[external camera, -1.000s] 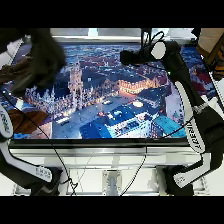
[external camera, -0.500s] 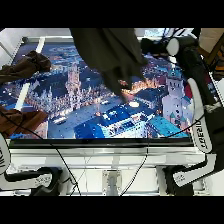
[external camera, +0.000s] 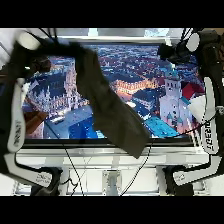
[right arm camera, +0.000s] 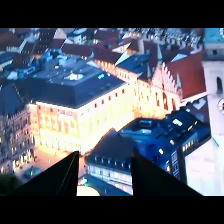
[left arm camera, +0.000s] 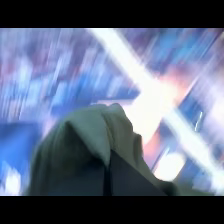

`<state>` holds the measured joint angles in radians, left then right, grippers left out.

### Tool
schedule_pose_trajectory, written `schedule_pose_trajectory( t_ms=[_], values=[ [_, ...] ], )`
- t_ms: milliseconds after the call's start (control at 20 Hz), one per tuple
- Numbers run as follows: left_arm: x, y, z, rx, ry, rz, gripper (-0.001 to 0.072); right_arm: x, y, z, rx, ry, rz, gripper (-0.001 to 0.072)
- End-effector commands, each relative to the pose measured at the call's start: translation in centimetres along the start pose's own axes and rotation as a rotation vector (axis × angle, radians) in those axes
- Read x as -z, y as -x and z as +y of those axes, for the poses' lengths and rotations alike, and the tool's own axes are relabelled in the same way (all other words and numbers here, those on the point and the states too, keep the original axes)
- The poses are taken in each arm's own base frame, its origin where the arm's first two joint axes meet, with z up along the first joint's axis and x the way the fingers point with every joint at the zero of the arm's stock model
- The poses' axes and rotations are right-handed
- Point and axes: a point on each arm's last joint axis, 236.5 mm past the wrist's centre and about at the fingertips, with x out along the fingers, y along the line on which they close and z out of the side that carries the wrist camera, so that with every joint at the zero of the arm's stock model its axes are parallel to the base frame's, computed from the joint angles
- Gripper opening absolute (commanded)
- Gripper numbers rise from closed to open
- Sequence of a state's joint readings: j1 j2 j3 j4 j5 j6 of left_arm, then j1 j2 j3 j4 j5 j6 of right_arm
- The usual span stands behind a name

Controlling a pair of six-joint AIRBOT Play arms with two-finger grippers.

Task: Fold the shirts.

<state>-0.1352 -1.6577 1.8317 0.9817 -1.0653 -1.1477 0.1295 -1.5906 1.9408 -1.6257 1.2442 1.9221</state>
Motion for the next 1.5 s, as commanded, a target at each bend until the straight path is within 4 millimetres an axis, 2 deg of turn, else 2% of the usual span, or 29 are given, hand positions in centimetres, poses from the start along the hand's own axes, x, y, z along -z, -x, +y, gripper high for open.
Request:
schedule_pose_trajectory(
  t_ms=[0, 50, 150, 200, 250, 300, 400, 500, 600, 700, 800, 900, 1000, 1100, 1200, 1450],
  values=[
    [13.2, -7.2, 6.1, -0.069, 0.132, 0.381, 0.0012, 1.6, 0.2, 1.9, -0.04, 0.043, 0.052, 0.038],
    [15.4, -8.4, 6.8, -0.062, 0.166, 0.434, 0.0012, 1.9, 0.2, 2.6, -0.049, 0.078, 0.054, 0.038],
    [17.7, -9.6, 8.0, -0.058, 0.2, 0.483, 0.0025, 2.5, 0.4, 4.0, -0.067, 0.14, 0.061, 0.038],
    [17.9, -9.6, 8.7, -0.062, 0.205, 0.477, 0.0084, 2.9, 0.4, 4.6, -0.073, 0.162, 0.067, 0.038],
    [17.4, -9.6, 9.5, -0.067, 0.206, 0.45, 0.0216, 3.2, 0.5, 5.2, -0.08, 0.183, 0.073, 0.038],
    [16.7, -9.3, 10.1, -0.058, 0.214, 0.42, 0.0285, 3.6, 0.6, 5.6, -0.084, 0.192, 0.08, 0.038],
    [15.1, -8.1, 10.6, -0.002, 0.277, 0.361, 0.0353, 4.7, 0.8, 6.2, -0.087, 0.262, 0.111, 0.038],
    [13.7, -6.3, 10.6, 0.091, 0.319, 0.319, 0.0366, 6.2, 1.0, 5.7, -0.069, 0.329, 0.173, 0.038],
    [11.0, -3.8, 10.3, 0.218, 0.39, 0.222, 0.037, 7.4, 1.2, 5.0, -0.055, 0.36, 0.228, 0.038],
    [7.0, -0.1, 10.5, 0.361, 0.434, 0.067, 0.0409, 8.3, 1.4, 4.6, -0.046, 0.393, 0.272, 0.0381],
    [4.3, 3.8, 12.5, 0.391, 0.442, -0.051, 0.0407, 9.1, 1.7, 4.2, -0.039, 0.41, 0.308, 0.0381],
    [3.9, 6.9, 14.8, 0.366, 0.474, -0.089, 0.0407, 9.6, 1.8, 3.9, -0.034, 0.41, 0.33, 0.0381],
    [4.6, 8.3, 15.4, 0.375, 0.54, -0.07, 0.0407, 9.7, 1.9, 3.9, -0.033, 0.41, 0.336, 0.038],
    [5.1, 8.2, 14.4, 0.405, 0.559, -0.032, 0.0407, 9.6, 1.9, 3.9, -0.034, 0.41, 0.333, 0.0381],
    [5.2, 7.3, 12.9, 0.424, 0.559, 0.008, 0.0407, 9.6, 1.9, 3.9, -0.034, 0.41, 0.334, 0.0381],
    [6.8, 3.1, 7.8, 0.425, 0.508, 0.181, 0.0409, 10.4, 2.1, 3.5, -0.027, 0.426, 0.371, 0.0382]
  ],
)
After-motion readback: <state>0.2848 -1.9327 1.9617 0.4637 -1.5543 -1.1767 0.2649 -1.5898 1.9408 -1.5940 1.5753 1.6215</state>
